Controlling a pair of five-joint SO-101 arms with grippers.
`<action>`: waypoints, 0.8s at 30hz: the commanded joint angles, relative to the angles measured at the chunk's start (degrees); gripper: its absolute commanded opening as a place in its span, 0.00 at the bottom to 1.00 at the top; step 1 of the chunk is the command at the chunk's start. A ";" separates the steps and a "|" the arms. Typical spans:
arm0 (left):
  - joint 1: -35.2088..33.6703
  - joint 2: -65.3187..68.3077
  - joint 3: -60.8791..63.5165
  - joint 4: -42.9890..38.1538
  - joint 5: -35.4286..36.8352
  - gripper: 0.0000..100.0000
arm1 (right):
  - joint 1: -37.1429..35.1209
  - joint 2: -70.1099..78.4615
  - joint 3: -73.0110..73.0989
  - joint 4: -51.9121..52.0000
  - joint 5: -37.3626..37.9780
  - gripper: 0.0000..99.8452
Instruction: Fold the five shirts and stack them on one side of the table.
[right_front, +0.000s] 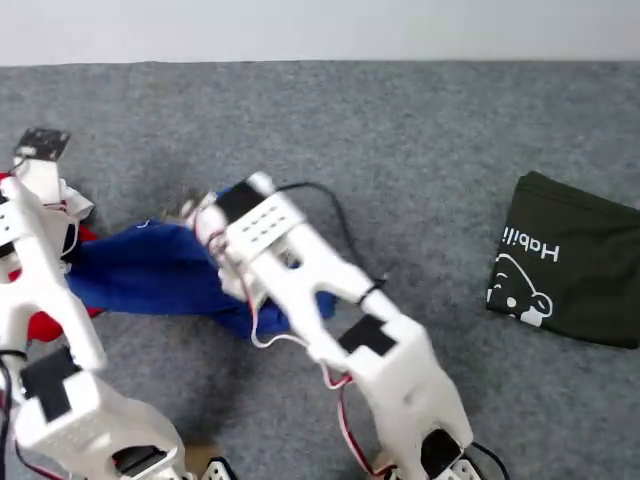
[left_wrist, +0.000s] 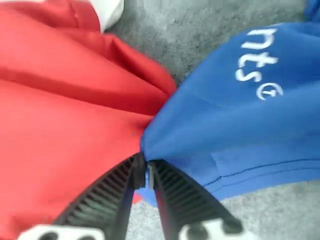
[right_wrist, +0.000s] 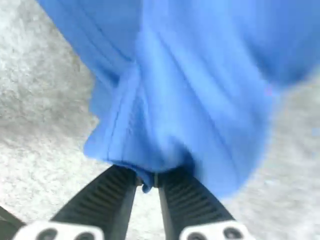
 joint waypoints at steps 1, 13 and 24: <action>3.34 -8.70 -0.57 2.73 -0.44 0.00 | 4.79 -12.70 -2.64 2.24 3.60 0.01; 10.29 -22.07 -0.57 5.89 -0.44 0.00 | 25.71 -40.31 -2.90 -0.84 11.87 0.01; 19.87 -26.29 1.10 16.53 -7.65 0.01 | 37.93 -43.30 -2.55 -7.34 17.41 0.01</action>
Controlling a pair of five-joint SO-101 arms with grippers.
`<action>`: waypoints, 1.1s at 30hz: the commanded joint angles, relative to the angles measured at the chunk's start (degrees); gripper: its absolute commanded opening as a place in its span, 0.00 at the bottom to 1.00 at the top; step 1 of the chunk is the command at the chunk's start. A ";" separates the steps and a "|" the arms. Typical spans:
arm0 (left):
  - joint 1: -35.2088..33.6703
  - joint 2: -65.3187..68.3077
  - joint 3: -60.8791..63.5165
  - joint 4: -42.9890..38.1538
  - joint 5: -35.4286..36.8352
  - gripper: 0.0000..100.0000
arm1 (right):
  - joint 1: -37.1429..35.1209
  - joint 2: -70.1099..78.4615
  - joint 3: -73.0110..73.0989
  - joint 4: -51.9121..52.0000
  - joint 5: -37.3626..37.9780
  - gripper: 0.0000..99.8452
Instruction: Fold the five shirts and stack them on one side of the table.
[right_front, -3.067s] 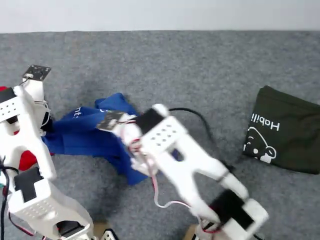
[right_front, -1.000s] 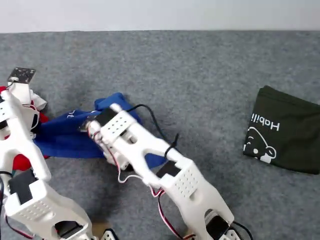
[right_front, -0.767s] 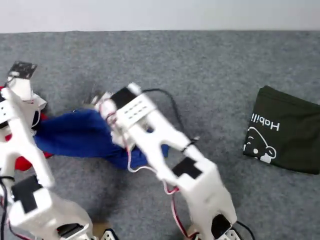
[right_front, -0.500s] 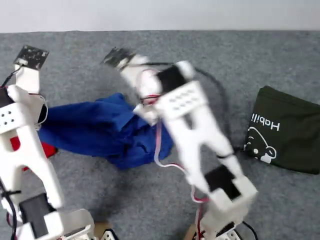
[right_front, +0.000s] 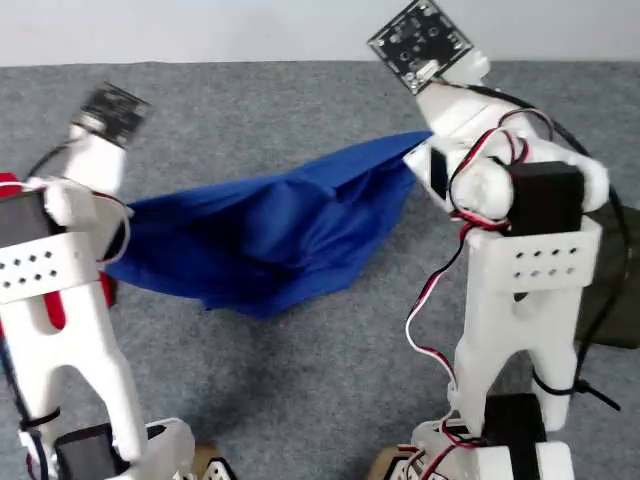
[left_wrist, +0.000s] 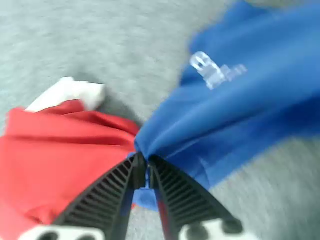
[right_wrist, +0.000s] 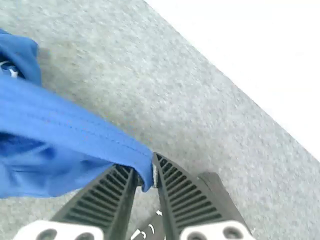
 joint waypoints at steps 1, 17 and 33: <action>3.96 -1.93 2.68 2.90 -2.55 0.01 | 1.80 1.54 -2.55 -1.01 0.70 0.01; 19.60 -1.93 39.60 -12.84 -5.63 0.03 | 7.16 15.25 -2.64 -3.12 0.53 0.01; 25.85 -2.02 32.22 -7.12 -0.79 0.10 | 6.81 15.16 -2.64 -2.77 0.53 0.01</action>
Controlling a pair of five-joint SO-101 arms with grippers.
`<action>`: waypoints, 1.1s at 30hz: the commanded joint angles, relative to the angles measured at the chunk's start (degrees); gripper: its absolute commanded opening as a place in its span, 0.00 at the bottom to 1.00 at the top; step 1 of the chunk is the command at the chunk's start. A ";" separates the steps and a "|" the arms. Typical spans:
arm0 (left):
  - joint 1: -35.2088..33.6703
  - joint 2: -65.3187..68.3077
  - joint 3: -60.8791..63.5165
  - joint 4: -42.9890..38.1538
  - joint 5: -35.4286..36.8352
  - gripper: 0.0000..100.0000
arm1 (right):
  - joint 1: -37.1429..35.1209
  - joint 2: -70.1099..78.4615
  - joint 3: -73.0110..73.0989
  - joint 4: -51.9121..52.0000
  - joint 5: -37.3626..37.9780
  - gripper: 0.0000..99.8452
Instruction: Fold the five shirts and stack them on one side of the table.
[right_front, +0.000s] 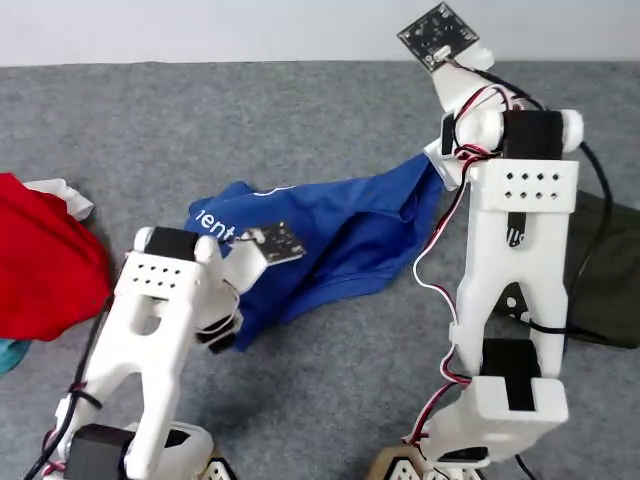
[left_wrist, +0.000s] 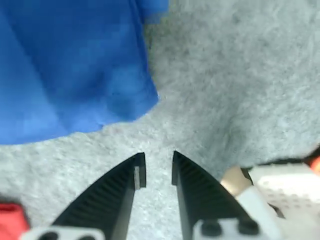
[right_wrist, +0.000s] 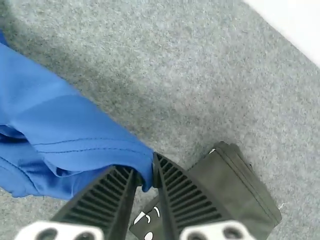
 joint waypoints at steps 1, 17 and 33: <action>2.46 -1.14 -2.07 -4.22 3.34 0.10 | 0.40 -0.84 -2.64 -0.31 0.44 0.01; 8.79 -1.05 12.35 -19.69 6.59 0.14 | 0.40 -0.84 -2.64 2.95 -1.49 0.01; 3.87 16.26 4.70 -22.77 8.97 0.17 | 0.40 -0.84 -2.64 2.95 -1.49 0.01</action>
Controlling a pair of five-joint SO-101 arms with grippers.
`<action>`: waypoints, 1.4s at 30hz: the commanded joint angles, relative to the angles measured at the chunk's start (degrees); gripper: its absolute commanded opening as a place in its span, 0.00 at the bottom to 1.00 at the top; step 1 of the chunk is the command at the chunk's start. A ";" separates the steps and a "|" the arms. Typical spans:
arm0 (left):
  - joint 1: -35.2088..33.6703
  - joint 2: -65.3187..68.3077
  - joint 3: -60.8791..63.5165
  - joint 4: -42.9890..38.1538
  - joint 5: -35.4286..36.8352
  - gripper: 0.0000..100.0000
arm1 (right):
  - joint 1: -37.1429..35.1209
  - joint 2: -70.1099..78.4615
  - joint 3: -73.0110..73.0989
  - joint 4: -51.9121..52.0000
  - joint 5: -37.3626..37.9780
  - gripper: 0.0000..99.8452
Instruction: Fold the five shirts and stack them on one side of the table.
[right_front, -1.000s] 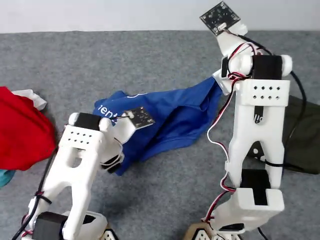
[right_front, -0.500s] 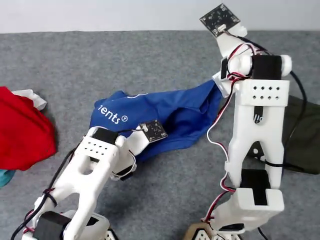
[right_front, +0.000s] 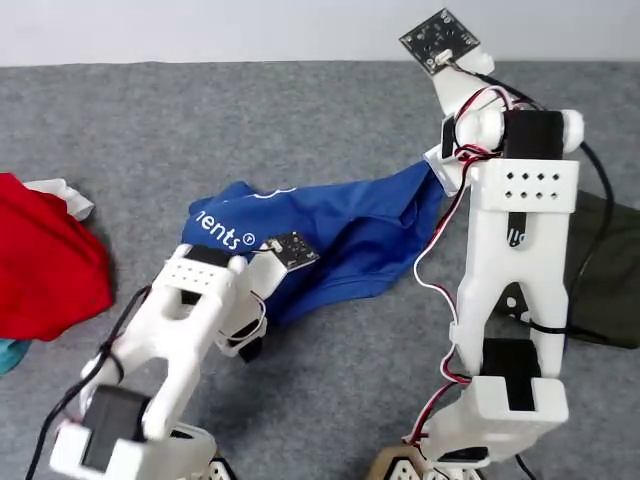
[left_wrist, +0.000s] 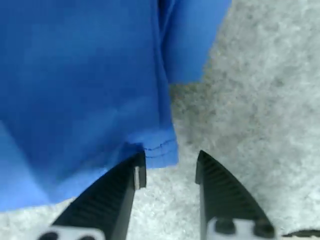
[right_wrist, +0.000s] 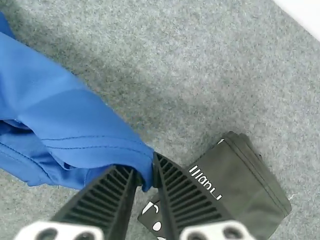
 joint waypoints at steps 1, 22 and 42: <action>-0.35 3.60 -3.82 -2.37 0.88 0.17 | 0.40 -0.84 -2.64 0.22 -0.53 0.01; -0.44 3.60 -13.93 4.04 5.89 0.00 | 0.48 -2.07 -2.64 0.31 -0.35 0.01; -18.37 -17.23 -70.20 15.47 11.16 0.00 | 0.48 -28.44 -2.64 -20.09 12.92 0.01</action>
